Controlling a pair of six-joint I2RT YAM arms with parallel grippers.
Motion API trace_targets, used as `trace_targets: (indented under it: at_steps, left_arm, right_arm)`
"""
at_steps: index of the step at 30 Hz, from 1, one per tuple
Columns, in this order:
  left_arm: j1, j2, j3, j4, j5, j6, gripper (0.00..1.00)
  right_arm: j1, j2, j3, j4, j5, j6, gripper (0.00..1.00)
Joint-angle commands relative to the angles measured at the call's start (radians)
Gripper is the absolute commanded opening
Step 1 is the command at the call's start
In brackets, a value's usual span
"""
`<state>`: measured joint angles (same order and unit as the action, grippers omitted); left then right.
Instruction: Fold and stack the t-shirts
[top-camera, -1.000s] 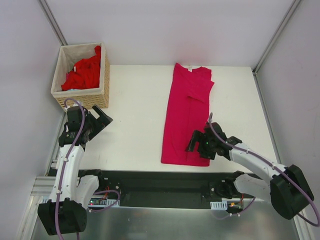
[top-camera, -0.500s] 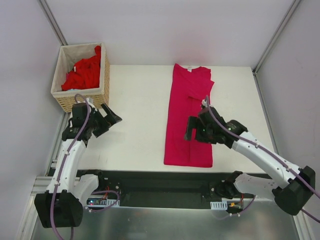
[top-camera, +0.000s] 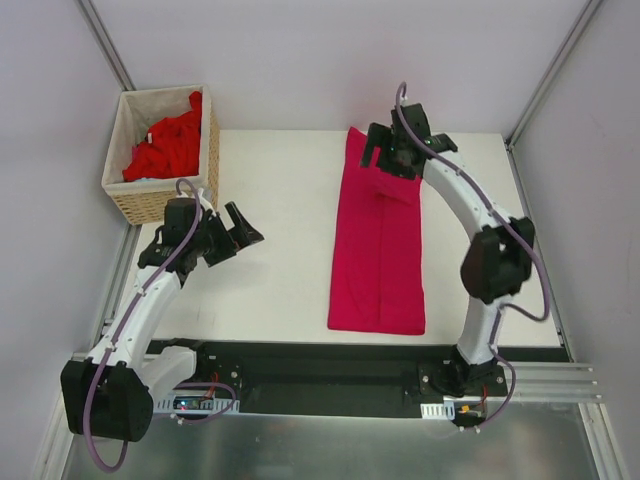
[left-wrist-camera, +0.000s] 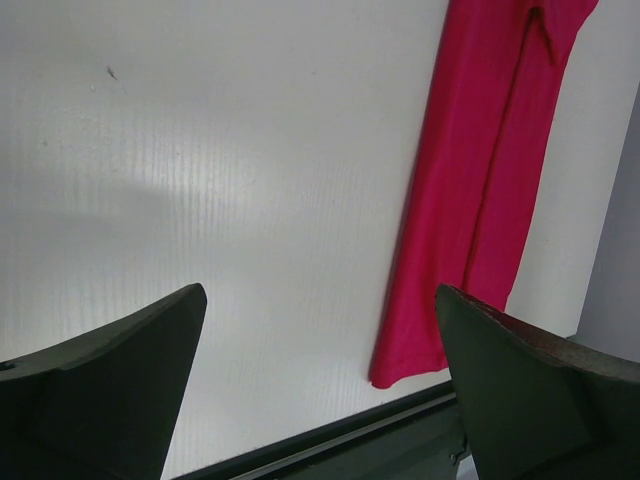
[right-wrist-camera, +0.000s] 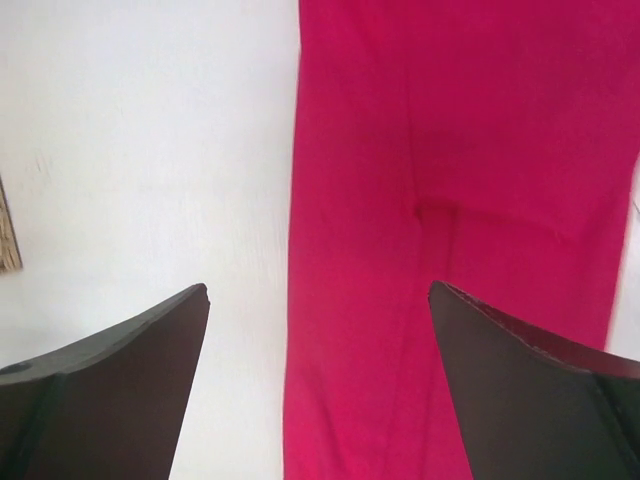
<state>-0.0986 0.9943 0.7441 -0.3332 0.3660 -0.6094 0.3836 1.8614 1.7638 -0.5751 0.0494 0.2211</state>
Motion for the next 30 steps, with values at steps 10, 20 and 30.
trace_targets:
  at_steps: [10, 20, 30]
  left_arm:
    - [-0.004, 0.056, 0.028, 0.049, 0.001, 0.046, 0.99]
    - [-0.004, 0.113, 0.061, 0.056, 0.007, 0.053, 0.99]
    - [-0.004, 0.133, 0.066, 0.065, 0.004, 0.040, 0.99]
  right_arm:
    - [-0.121, 0.516, 0.411, 0.208, -0.284, 0.095, 0.96]
    - [-0.149, 0.576, 0.486, 0.305, -0.371, 0.152, 0.96]
    - [-0.134, 0.662, 0.548, 0.353, -0.387, 0.202, 0.96]
